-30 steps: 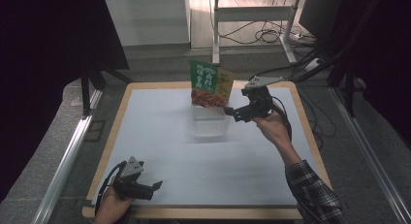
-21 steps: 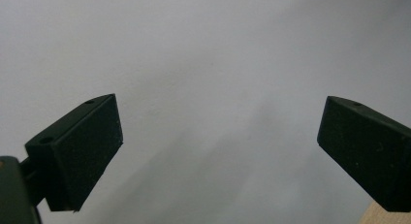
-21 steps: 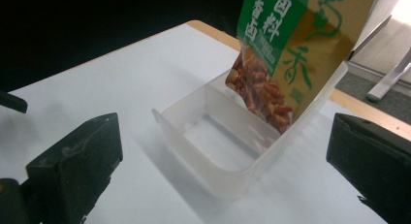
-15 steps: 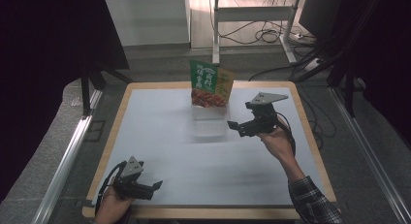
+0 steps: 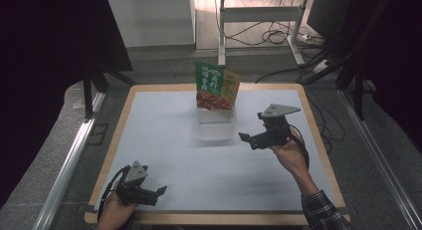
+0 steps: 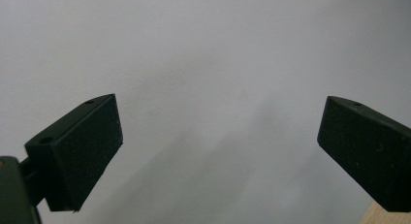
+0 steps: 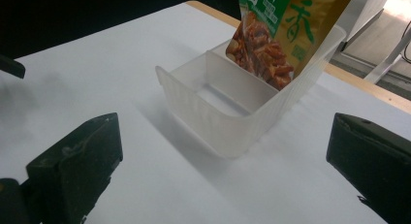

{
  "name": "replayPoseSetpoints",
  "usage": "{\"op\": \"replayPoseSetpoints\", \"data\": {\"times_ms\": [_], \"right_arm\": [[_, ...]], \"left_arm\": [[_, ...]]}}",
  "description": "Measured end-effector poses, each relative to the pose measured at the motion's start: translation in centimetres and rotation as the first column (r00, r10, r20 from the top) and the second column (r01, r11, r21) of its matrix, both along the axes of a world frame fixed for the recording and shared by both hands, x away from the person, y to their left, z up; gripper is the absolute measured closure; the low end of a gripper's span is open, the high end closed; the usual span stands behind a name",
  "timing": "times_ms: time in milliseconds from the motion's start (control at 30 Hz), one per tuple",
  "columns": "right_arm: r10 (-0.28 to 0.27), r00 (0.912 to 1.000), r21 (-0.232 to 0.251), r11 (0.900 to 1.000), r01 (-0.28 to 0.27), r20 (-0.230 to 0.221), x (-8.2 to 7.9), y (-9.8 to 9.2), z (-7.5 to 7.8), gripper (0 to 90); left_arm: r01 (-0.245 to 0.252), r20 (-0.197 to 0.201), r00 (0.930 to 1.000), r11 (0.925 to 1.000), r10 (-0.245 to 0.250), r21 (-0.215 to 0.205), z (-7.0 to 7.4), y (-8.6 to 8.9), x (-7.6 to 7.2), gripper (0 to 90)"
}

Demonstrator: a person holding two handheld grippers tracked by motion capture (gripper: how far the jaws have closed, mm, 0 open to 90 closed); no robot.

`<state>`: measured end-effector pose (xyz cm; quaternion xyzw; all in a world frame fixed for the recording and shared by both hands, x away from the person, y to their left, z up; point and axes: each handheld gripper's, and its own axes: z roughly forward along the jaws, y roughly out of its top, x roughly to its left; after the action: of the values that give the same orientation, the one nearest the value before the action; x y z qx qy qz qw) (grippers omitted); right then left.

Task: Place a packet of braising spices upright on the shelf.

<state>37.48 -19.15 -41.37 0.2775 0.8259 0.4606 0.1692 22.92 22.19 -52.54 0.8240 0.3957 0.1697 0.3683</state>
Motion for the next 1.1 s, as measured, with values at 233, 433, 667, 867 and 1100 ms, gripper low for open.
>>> {"op": "replayPoseSetpoints", "data": {"times_ms": [233,433,667,867,1100], "right_arm": [[0.006,1.0,-0.017,1.0,-0.006,-0.006,-1.0,-0.4,-0.5,0.0],[-0.001,1.0,-0.045,0.999,0.001,0.007,-2.0,-0.9,-0.8,0.0],[-0.02,0.9998,-0.045,0.999,0.02,0.002,-3.3,-2.4,-1.3,0.0],[-0.037,0.9993,-0.051,0.998,0.037,-0.008,-4.3,-3.6,-2.0,0.0],[-0.06,0.9978,-0.021,0.998,0.06,-0.028,-5.5,-5.3,-2.9,0.0]], "left_arm": [[-0.001,-0.001,1.0,1.0,0.001,-0.002,0.0,0.0,0.0,2.3],[0.0,-0.001,1.0,1.0,0.0,-0.002,0.0,0.0,0.0,2.3],[0.0,-0.002,1.0,1.0,0.0,-0.002,0.0,0.0,0.0,2.3],[0.001,-0.003,1.0,1.0,-0.001,-0.005,0.0,0.1,0.1,2.3],[-0.002,-0.005,1.0,0.9999,0.002,-0.012,0.0,0.1,0.1,2.3]]}}
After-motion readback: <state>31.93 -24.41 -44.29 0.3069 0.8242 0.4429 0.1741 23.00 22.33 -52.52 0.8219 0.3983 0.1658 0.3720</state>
